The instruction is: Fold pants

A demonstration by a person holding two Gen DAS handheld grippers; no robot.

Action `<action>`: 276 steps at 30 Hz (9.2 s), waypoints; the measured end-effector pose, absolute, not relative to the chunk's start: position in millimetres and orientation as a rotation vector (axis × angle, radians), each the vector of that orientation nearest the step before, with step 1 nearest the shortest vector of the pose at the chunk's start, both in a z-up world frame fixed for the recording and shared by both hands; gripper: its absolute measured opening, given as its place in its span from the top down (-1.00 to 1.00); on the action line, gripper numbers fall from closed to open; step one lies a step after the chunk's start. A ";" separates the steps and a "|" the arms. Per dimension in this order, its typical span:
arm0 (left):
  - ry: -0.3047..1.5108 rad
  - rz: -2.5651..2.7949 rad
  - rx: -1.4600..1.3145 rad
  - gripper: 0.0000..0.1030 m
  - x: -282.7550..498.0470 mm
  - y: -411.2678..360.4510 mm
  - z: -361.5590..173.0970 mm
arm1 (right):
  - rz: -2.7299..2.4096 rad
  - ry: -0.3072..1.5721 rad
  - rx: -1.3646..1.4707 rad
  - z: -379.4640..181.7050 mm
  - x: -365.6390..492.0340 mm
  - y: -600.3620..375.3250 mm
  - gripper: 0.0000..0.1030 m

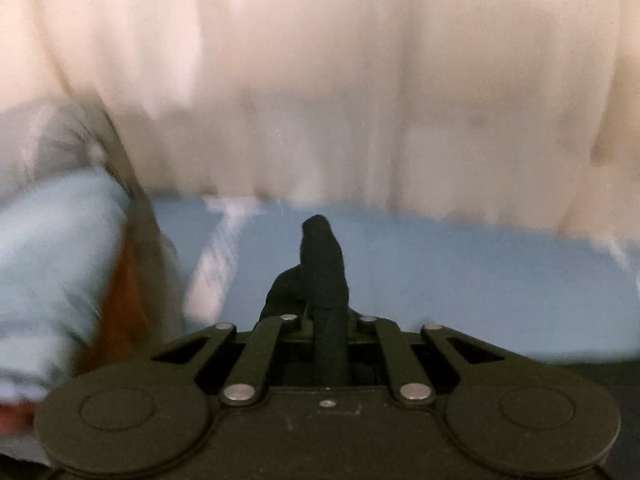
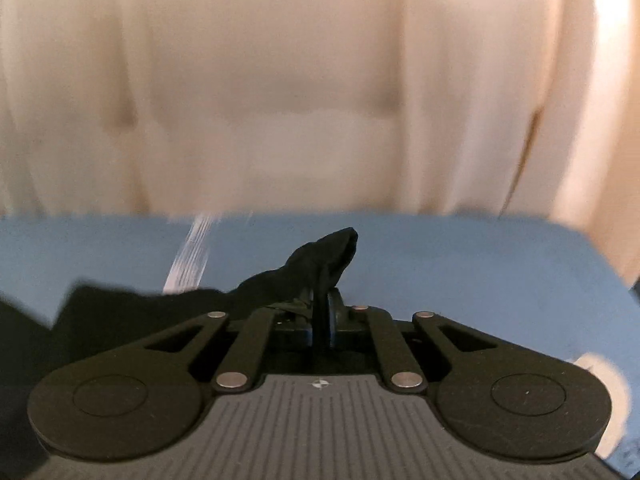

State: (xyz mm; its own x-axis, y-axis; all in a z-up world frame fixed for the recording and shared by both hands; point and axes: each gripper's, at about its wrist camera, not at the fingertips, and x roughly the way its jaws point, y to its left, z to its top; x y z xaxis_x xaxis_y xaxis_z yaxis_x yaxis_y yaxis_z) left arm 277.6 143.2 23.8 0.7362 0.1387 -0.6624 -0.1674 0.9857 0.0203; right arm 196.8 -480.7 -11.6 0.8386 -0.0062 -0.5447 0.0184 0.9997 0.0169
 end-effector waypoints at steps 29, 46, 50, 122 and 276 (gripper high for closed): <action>0.692 0.304 -0.002 -1.00 417.7 89.1 -43.9 | -0.299 0.661 -0.050 -58.0 320.8 -529.5 -1.00; 0.529 -0.062 -0.147 -1.00 169.7 75.0 108.5 | 0.018 0.214 0.116 148.0 20.4 -483.2 -1.00; 0.557 -0.181 -0.112 -1.00 105.0 50.4 113.9 | 0.083 0.181 0.091 164.0 -39.3 -466.9 -1.00; 0.647 0.199 -0.435 -1.00 130.3 173.9 -49.7 | -0.366 0.641 0.333 -57.2 -172.8 -528.1 -1.00; 0.886 -0.127 0.224 -1.00 284.1 88.4 -53.5 | -0.180 0.692 0.210 -25.1 329.3 -547.1 0.88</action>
